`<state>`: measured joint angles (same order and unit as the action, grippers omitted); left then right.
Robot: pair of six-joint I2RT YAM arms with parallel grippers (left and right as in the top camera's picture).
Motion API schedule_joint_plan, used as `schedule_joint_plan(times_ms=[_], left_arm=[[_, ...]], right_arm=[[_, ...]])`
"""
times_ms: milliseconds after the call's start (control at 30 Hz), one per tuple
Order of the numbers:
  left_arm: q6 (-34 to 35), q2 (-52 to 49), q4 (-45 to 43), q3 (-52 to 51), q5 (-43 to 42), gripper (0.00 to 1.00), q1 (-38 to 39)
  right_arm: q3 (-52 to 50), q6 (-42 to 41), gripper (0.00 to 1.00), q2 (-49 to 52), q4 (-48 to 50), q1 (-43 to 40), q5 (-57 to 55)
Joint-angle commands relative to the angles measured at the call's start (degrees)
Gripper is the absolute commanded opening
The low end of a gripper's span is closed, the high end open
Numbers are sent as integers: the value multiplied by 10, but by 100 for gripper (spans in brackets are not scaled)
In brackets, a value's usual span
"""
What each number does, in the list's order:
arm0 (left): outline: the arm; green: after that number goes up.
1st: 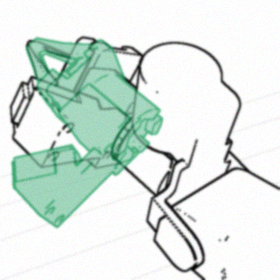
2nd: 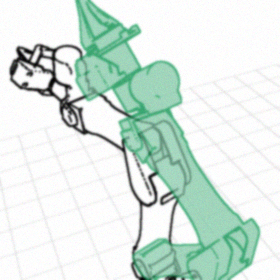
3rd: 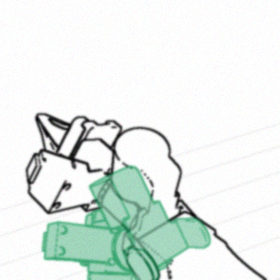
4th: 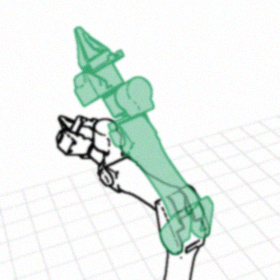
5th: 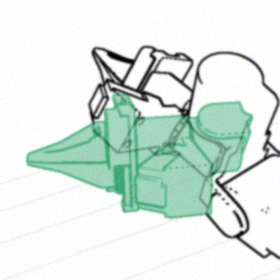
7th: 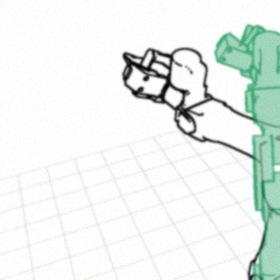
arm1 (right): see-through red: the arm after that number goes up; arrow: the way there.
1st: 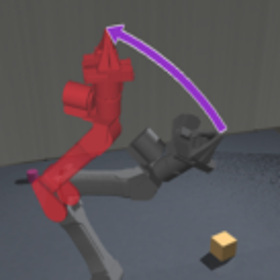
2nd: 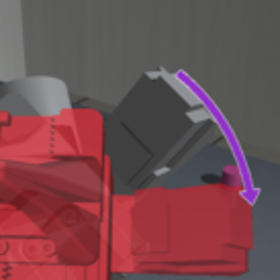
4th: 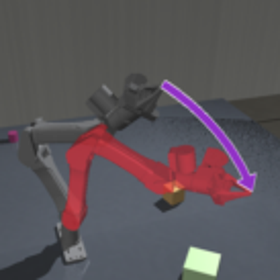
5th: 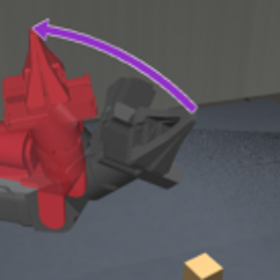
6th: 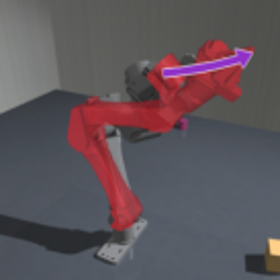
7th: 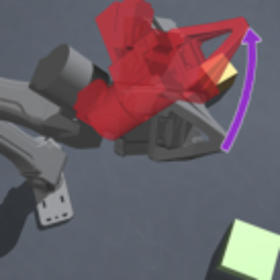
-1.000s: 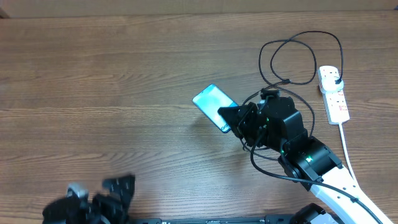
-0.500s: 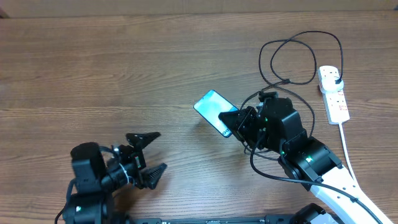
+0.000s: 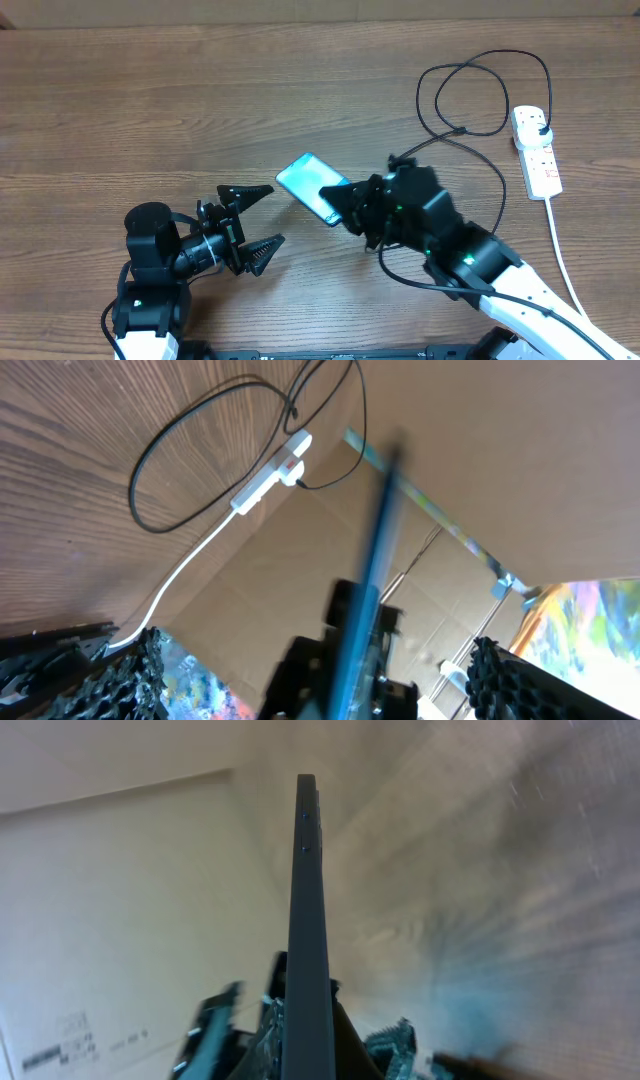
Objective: Plug charger to phone and switch on socket
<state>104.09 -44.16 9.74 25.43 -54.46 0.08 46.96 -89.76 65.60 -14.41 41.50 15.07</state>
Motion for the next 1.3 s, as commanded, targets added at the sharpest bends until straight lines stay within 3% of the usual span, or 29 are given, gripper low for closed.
schedule_joint_plan(times_ms=[0,300,533,933,1267], left_arm=[[14,-7,-10,2,27,100,18],[12,-42,-8,2,67,99,47],[14,-70,-23,2,64,84,48],[13,-71,-71,2,45,72,48],[11,-71,-71,2,36,43,48]], right_arm=[[10,-88,4,23,14,16,23],[10,-95,6,53,66,16,89],[10,-95,6,53,59,19,143],[10,-108,6,67,36,36,124],[10,-141,7,74,39,36,124]])
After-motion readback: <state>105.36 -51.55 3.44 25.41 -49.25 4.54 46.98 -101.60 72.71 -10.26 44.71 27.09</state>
